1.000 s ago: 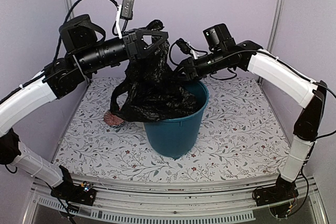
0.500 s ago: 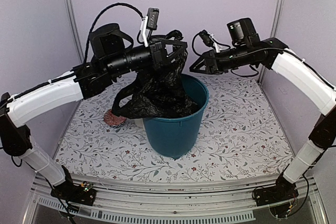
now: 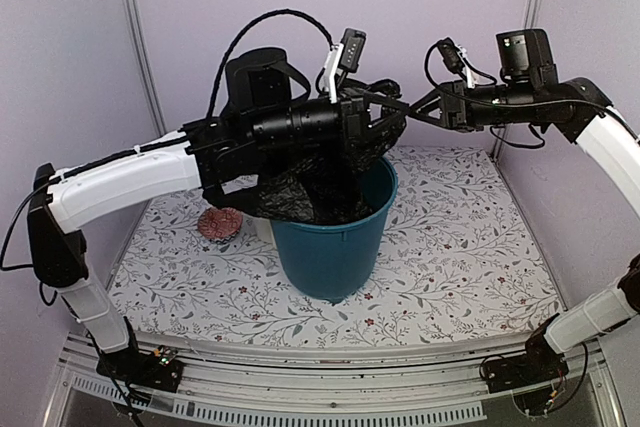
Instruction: Put the trash bags into the trash bin
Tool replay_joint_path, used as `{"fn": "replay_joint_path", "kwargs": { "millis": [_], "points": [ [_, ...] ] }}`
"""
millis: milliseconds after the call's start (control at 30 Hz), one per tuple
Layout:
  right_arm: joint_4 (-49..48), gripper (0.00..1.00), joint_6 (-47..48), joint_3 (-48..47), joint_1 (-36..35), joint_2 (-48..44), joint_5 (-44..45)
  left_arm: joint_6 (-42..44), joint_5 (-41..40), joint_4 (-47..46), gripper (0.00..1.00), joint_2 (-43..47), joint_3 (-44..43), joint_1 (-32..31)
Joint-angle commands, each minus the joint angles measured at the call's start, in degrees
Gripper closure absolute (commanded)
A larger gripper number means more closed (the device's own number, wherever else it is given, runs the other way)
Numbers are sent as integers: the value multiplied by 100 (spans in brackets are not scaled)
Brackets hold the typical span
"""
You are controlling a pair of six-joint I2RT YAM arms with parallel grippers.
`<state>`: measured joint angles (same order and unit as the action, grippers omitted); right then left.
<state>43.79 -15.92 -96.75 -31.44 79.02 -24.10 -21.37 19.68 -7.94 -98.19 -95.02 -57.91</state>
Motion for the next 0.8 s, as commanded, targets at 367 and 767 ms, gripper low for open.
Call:
{"fn": "replay_joint_path", "kwargs": {
  "millis": [367, 767],
  "points": [
    [667, 52, -188, -1205, 6, -128, -557, 9, -678, 2030, 22, 1965, 505, -58],
    [1857, 34, 361, -2787, -389, 910, -510, -819, -3608, 4661, 19, 3357, 455, 304]
  ]
}}
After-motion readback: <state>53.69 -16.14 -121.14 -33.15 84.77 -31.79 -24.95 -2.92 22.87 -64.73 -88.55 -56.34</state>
